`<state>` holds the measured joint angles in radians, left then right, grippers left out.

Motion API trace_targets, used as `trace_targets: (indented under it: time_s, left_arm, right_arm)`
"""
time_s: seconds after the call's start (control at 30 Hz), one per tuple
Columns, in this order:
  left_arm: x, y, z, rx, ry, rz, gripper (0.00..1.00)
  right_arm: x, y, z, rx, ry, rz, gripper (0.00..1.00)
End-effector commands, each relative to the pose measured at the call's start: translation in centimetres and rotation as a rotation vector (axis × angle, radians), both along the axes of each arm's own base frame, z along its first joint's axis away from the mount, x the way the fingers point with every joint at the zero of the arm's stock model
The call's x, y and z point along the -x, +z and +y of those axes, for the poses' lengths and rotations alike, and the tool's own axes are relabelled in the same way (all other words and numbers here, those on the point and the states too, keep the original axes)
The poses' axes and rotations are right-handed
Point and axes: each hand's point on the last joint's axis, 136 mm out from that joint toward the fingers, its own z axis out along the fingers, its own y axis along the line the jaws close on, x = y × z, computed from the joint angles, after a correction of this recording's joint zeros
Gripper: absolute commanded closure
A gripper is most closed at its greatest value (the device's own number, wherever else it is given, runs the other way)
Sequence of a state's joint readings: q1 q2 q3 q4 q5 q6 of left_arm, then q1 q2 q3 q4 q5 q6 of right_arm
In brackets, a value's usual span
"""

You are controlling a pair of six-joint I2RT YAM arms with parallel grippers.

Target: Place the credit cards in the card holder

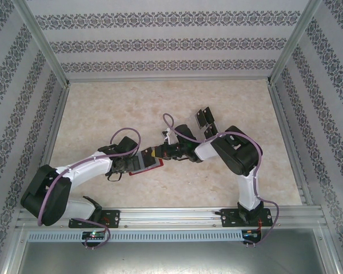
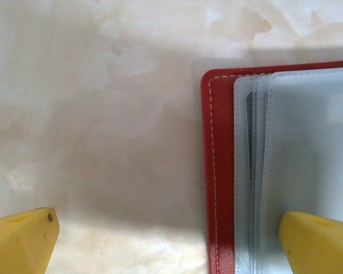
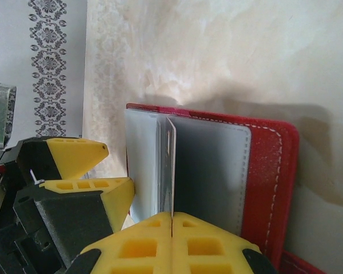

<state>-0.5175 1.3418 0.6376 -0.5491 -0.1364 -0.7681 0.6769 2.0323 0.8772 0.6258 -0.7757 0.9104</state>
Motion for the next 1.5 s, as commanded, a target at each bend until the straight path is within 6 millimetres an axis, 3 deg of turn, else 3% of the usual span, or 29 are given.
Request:
trace_targets:
  time_s: [0.0, 1.0, 1.47]
  left_arm:
    - [1.7, -1.1, 1.2, -0.055, 0.005, 0.057, 0.00]
    - [3.4, -0.3, 3.4, -0.122, 0.073, 0.059, 0.00]
    - [2.2, 1.4, 3.3, -0.109, 0.076, -0.016, 0.00]
  right_arm:
    - [1.4, -0.5, 1.0, -0.010, 0.065, -0.002, 1.00]
    - [0.5, 0.5, 2.0, -0.053, 0.053, 0.013, 1.00]
    - [0.5, 0.7, 2.2, -0.069, 0.053, 0.026, 1.00]
